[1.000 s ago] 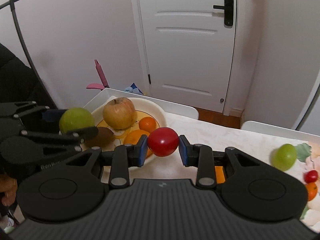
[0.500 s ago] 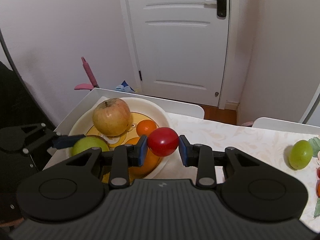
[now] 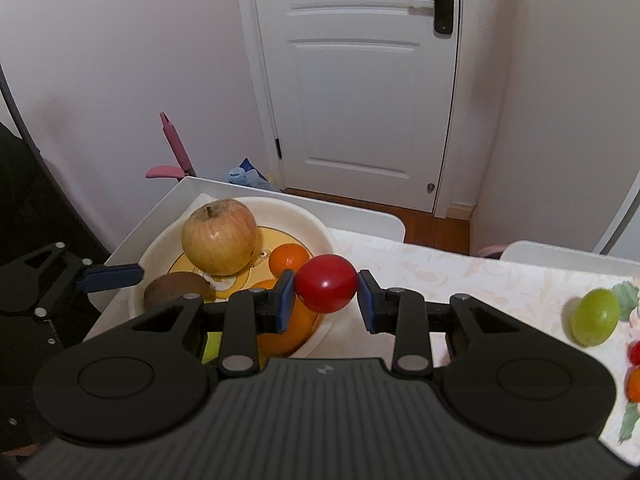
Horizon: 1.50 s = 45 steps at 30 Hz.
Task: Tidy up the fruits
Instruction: 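Carry the green apple and tomato into the bowl and open both tools, then move both tools back toward the loose orange and mandarin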
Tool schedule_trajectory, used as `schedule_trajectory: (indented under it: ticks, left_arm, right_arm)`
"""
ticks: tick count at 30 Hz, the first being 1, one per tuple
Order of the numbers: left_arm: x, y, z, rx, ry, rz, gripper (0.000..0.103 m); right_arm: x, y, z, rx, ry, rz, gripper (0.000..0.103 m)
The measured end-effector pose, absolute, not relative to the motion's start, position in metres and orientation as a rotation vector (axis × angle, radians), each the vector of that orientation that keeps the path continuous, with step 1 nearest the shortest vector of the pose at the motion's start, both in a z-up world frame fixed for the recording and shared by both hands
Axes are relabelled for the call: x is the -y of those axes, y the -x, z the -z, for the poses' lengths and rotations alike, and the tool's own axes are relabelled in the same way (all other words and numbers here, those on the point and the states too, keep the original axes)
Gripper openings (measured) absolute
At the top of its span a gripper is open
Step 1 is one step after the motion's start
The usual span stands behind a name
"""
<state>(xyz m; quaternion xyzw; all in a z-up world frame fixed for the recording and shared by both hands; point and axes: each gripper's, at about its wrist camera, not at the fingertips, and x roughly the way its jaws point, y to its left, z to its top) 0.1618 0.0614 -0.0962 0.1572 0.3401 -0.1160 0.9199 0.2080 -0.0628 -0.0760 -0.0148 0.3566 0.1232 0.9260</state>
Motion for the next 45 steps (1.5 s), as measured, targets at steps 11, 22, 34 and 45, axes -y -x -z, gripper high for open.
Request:
schedule_trajectory:
  ticks: [11,22,34,45]
  left_arm:
    - [-0.095,-0.157,0.073,-0.721,-0.15,0.142,0.101]
    - [-0.111,-0.154,0.07,-0.724,-0.114,0.111,0.102]
    - [-0.116,-0.155,0.069,-0.737,-0.115,0.109,0.103]
    - [-0.109,-0.146,0.053,-0.742,-0.079,0.123,0.103]
  right_arm:
    - [0.054,-0.227,0.074,-0.755,0.066,-0.28,0.048]
    - [0.036,-0.257,0.105,-0.816,0.072,-0.289,0.048]
    - [0.036,-0.242,0.099,-0.758,0.066,-0.232,0.103]
    - [0.055,-0.213,0.077,-0.756,0.01,-0.189,0.103]
